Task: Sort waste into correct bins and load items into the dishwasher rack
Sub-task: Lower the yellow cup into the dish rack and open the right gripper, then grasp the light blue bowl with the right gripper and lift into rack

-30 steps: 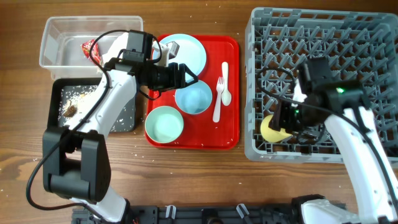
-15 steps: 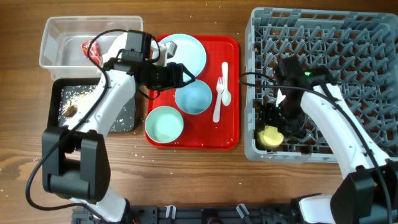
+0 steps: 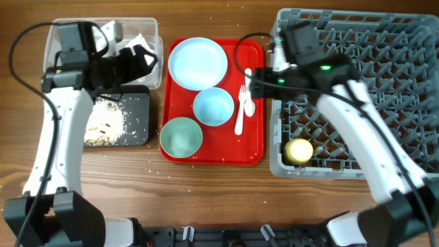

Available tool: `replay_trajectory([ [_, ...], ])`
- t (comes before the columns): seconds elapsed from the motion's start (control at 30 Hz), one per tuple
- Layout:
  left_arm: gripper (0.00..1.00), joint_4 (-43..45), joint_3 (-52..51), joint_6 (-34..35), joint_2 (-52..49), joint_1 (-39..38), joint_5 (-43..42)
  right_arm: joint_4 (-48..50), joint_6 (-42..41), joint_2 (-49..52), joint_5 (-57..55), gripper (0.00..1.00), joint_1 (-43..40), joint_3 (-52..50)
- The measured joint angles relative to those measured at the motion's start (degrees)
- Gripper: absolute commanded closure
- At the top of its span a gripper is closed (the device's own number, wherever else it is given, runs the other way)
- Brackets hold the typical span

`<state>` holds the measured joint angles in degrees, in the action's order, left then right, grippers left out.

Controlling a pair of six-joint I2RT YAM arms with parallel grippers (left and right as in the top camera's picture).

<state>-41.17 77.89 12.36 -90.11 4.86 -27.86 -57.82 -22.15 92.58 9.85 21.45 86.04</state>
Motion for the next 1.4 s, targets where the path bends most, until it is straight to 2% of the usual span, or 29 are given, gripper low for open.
replay_trajectory([
  [0.07, 0.02, -2.82, 0.02, -1.14, 0.00, 1.90, 1.95, 3.69, -1.49, 5.46, 0.37, 0.31, 3.10, 0.15],
  [0.1, 0.00, -3.78, 0.02, -1.55, 0.00, 2.14, 2.89, 4.81, -1.97, 7.96, 0.59, 0.33, 3.85, 0.15],
  [0.4, 0.00, -6.45, 0.02, -2.23, 0.00, 2.29, 8.79, 10.71, -4.35, 25.97, 3.39, 0.59, 5.14, 0.15],
  [0.53, 0.00, -6.45, 0.02, -2.23, 0.00, 2.27, 9.20, 11.10, -4.76, 27.56, 4.72, 0.88, 5.14, 0.15],
  [0.6, 0.00, -6.45, 0.02, -2.23, 0.00, 2.29, 9.22, 11.34, -4.79, 27.56, 4.98, 0.95, 5.14, 0.13],
  [0.87, 0.00, -6.45, 0.02, -2.23, 0.00, 2.29, 9.44, 10.47, -4.83, 27.54, 5.16, 0.96, 5.11, 0.15],
  [1.07, 0.00, -6.45, 0.02, -2.23, 0.00, 2.27, 9.46, 2.49, -3.52, 23.10, 0.66, 0.96, 2.84, 3.30],
  [1.17, 0.00, -6.43, 0.02, -2.23, 0.00, 2.29, 9.60, 2.16, -3.32, 14.51, -8.28, 0.96, 0.00, 7.52],
  [1.3, 0.00, -6.45, 0.02, -2.23, 0.00, 2.29, 9.62, 4.33, -3.43, 3.43, -27.06, 0.96, -1.92, 10.08],
  [1.33, 0.00, -6.43, 0.02, -2.23, 0.00, 2.29, 9.62, 4.76, -3.52, 1.14, -34.69, 0.96, -1.95, 10.60],
  [1.4, 0.00, -6.45, 0.02, -2.23, 0.00, 2.27, 9.62, 6.34, -3.37, 0.44, -45.40, 0.96, -1.90, 10.86],
])
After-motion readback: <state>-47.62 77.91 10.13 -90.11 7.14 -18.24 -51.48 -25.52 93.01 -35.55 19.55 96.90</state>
